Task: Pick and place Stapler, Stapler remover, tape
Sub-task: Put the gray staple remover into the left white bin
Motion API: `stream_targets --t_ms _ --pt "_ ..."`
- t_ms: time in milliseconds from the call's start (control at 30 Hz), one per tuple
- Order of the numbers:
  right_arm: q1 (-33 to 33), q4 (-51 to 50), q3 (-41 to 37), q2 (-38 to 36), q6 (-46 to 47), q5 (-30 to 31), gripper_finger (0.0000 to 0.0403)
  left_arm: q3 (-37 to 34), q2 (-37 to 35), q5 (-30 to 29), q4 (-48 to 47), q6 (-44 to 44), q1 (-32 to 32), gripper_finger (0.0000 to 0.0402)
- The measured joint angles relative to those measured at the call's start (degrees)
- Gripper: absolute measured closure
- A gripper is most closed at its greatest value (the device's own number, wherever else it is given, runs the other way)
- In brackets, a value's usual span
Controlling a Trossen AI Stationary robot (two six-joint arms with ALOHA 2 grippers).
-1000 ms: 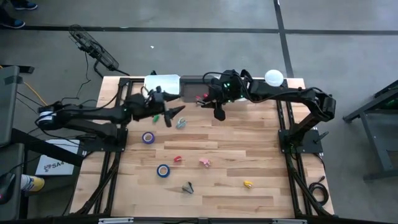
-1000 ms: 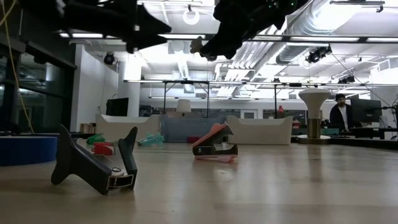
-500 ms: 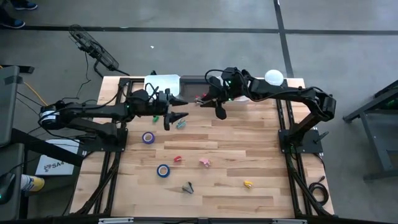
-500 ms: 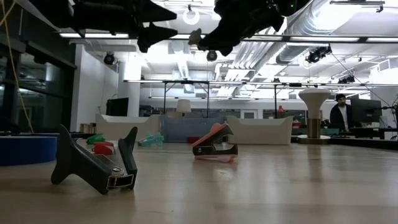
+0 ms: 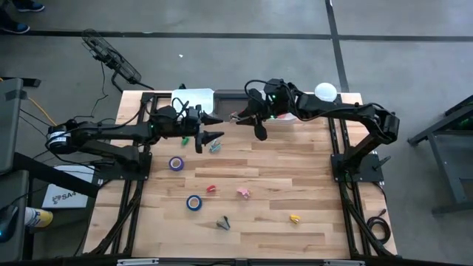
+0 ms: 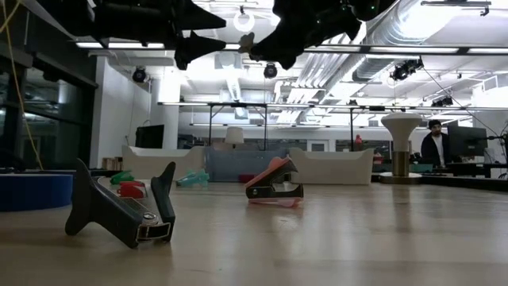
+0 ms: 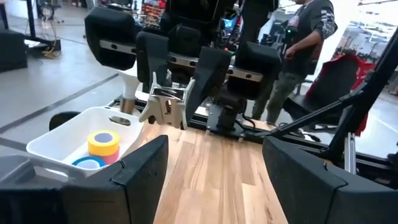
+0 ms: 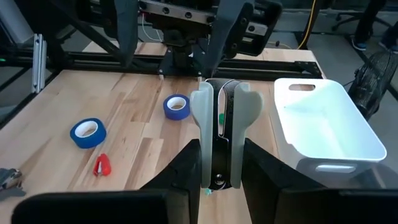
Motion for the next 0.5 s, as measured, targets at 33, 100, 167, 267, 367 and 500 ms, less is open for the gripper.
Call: stream_targets --t_ms 33,100,167,267,367,500 --pt "0.00 0.00 0.00 0.00 0.44 -0.06 0.0327 0.00 -0.01 0.25 0.00 -0.35 -0.01 0.0143" --pt "0.04 0.00 0.00 0.00 1.19 -0.07 0.0327 0.00 0.00 0.81 -0.06 -0.31 -0.01 0.0143" --pt "0.11 0.00 0.00 0.00 1.74 0.01 0.0327 0.00 0.00 0.31 -0.29 0.40 -0.01 0.0143" --pt "0.63 0.00 -0.02 0.00 2.66 1.82 0.0327 0.00 -0.02 -4.29 -0.43 0.77 -0.02 0.0143" --pt "1.46 0.10 -0.02 0.00 2.73 3.27 0.0327 -0.02 -0.02 -6.88 0.72 0.86 0.03 0.0143" --pt "2.46 0.28 -0.02 0.00 3.92 3.63 0.0327 0.26 -0.04 -7.65 -0.64 2.48 0.01 0.0143"
